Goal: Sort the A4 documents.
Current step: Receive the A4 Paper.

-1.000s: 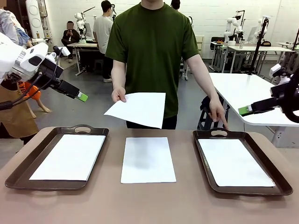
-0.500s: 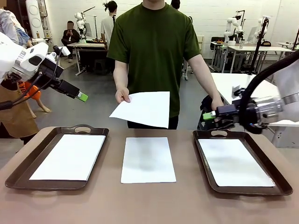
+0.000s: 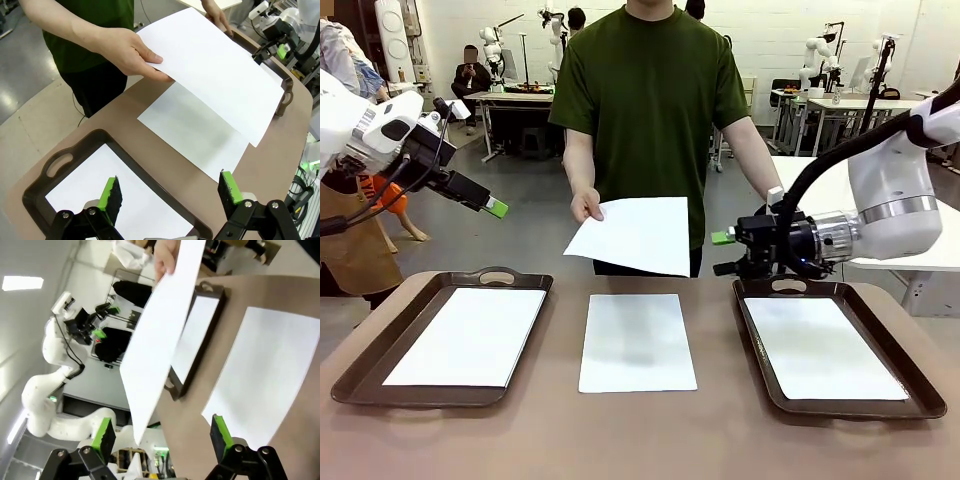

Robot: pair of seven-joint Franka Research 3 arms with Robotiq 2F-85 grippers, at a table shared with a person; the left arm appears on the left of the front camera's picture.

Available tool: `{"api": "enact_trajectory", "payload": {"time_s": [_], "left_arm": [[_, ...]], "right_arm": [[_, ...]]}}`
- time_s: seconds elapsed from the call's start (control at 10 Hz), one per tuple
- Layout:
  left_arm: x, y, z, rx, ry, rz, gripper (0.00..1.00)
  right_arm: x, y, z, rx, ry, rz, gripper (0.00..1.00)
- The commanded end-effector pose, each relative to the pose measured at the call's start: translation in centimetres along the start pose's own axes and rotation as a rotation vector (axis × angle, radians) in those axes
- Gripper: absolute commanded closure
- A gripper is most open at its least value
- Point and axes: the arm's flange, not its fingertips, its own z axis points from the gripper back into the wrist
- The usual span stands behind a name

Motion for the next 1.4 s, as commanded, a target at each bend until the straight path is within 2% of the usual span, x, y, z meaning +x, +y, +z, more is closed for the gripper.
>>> {"api": "enact_trajectory", "payload": {"time_s": [0.0, 0.3, 0.7, 1.1, 1.2, 1.3], "left_arm": [[-0.1, 0.0, 0.1, -0.003, -0.008, -0.003, 0.00], [-0.1, 0.0, 0.1, -0.003, -0.008, -0.003, 0.00], [-0.1, 0.0, 0.1, -0.003, -0.008, -0.003, 0.00], [-0.1, 0.0, 0.1, -0.003, -0.008, -0.003, 0.00], [-0.1, 0.0, 0.1, -0.003, -0.008, -0.003, 0.00], [-0.1, 0.0, 0.1, -0.003, -0.008, -0.003, 0.00]], "right_arm": [[2.5, -0.3, -1.2, 0.065, -0.032, -0.067, 0.00], [4.5, -1.3, -3.0, 0.143, -0.051, -0.148, 0.00], [6.5, -3.4, -3.8, 0.164, -0.074, -0.224, 0.00], [7.2, -2.8, -4.3, 0.202, -0.067, -0.224, 0.00], [7.3, -2.6, -4.6, 0.211, -0.067, -0.211, 0.12], [7.3, -2.5, -4.8, 0.215, -0.061, -0.210, 0.17]]}}
